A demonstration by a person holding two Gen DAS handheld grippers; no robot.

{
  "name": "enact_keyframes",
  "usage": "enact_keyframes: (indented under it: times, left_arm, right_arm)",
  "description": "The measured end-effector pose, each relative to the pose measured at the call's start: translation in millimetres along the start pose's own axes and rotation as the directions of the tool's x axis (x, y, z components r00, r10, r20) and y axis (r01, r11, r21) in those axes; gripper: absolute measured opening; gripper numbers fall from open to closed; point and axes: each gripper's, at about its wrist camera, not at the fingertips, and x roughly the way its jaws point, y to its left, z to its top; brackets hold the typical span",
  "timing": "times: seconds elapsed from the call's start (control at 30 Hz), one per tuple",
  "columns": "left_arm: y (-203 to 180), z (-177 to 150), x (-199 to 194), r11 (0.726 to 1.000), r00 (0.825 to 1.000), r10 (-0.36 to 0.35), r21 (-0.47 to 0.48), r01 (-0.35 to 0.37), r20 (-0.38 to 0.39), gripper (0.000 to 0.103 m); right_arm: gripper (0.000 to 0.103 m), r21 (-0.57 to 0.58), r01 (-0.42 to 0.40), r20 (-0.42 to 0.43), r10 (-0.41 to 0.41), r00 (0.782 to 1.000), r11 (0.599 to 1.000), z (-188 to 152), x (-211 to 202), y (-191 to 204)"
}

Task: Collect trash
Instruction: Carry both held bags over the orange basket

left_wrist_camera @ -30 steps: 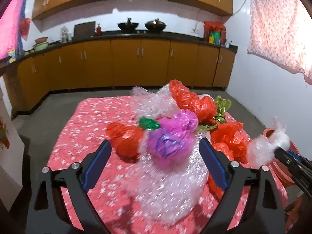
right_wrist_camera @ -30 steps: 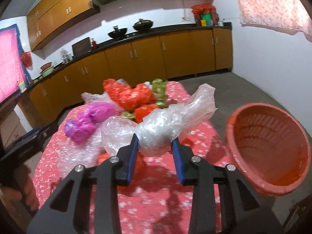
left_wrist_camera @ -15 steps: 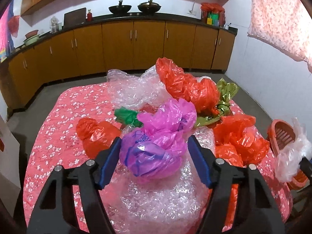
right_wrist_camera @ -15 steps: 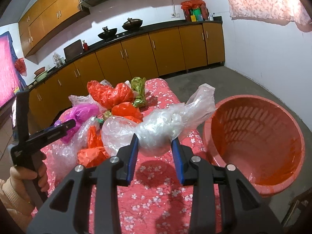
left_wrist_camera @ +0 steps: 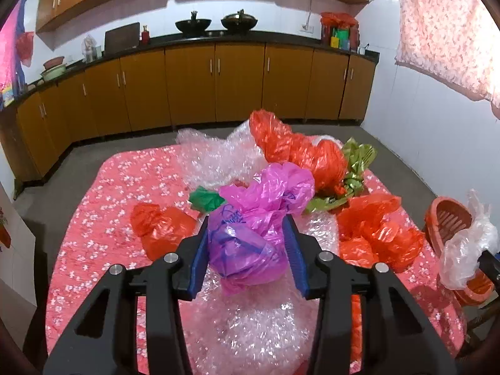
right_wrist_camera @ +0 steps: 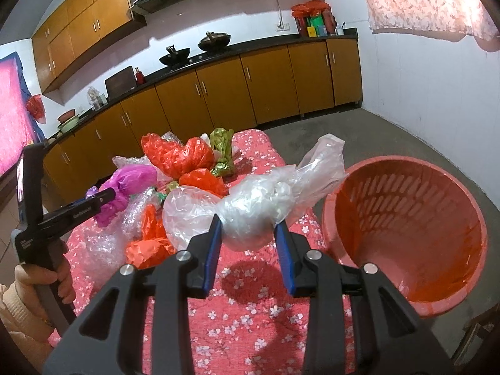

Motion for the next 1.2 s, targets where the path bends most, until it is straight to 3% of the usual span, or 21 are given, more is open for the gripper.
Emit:
enact_keyframes:
  times: [0.37,0.57,1.0,1.2]
  left_arm:
    - [-19.3,11.9,-49.7,1.0,0.995,-0.003,0.02,0.001,0.097,0.045]
    - [-49.8,16.0,-64.3,0.997,0.991,-0.063,0.048,0.057,0.122,0.045]
    - [-126.5,10.9,-67.5,0.976,0.974,-0.201,0.105,0.191,0.101,0.045]
    - [-172.6,0.9,-65.1,0.958,0.961,-0.267,0.122,0.258,0.071,0.045]
  right_arm:
    - [0.034,-0.021,0.012,0.06,-0.01,0.998,1.0,9.3,-30.3,-5.4]
    - [0.034,-0.021,0.056,0.094,-0.054,0.994,0.998,17.1,-50.0,-24.0]
    - [0.034,0.0,0.209,0.087,-0.209,0.974,0.978,26.7,-71.6,-103.2]
    - [0.034,0.009,0.239,0.05,-0.239,0.97,0.971,31.7,-70.8,-142.7]
